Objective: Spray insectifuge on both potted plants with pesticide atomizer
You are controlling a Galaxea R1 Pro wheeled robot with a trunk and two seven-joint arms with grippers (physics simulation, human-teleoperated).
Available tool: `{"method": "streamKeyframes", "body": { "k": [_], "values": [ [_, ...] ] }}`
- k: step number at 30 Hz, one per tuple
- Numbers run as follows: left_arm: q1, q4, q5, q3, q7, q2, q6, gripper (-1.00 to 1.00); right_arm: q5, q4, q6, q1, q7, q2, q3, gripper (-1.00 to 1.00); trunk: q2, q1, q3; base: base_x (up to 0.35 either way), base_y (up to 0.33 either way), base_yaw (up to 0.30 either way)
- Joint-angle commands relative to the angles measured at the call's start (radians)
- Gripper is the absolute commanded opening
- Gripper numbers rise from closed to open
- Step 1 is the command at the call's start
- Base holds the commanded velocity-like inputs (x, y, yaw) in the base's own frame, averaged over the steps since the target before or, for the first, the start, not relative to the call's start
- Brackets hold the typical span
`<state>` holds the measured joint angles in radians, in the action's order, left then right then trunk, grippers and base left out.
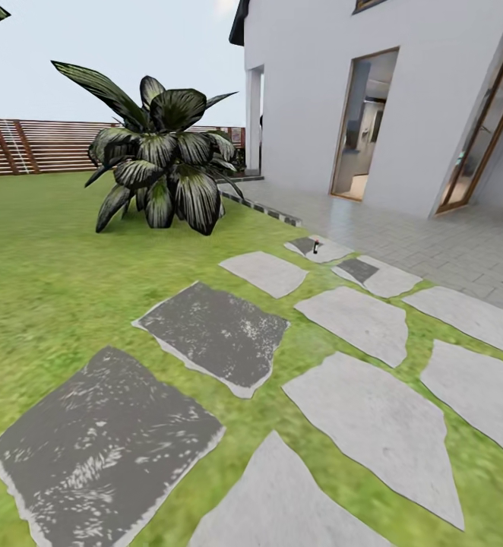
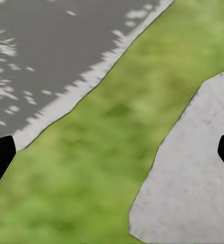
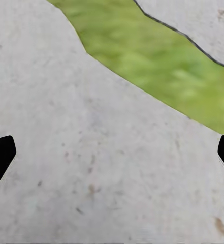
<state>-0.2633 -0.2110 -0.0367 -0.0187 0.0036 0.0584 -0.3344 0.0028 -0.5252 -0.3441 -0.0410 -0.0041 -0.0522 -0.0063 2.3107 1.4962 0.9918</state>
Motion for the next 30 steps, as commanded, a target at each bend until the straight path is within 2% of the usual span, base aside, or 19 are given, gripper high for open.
{"method": "streamKeyframes", "body": {
  "k": [1, 30],
  "values": [
    [-0.001, 0.001, -0.004, -0.001, -0.001, 0.000, -0.003, 1.00, 0.000, 0.001, -0.003, 0.000, 0.000, 0.000, -0.001, 1.00, 0.000, 0.000, 0.001, 0.280, 0.000, 0.000],
    [-0.001, 0.001, -0.004, -0.001, -0.001, 0.000, -0.003, 1.00, 0.002, 0.002, -0.003, 0.000, 0.000, 0.000, -0.001, 1.00, 0.000, 0.000, 0.001, 0.278, 0.000, 0.000]
  ]
}}
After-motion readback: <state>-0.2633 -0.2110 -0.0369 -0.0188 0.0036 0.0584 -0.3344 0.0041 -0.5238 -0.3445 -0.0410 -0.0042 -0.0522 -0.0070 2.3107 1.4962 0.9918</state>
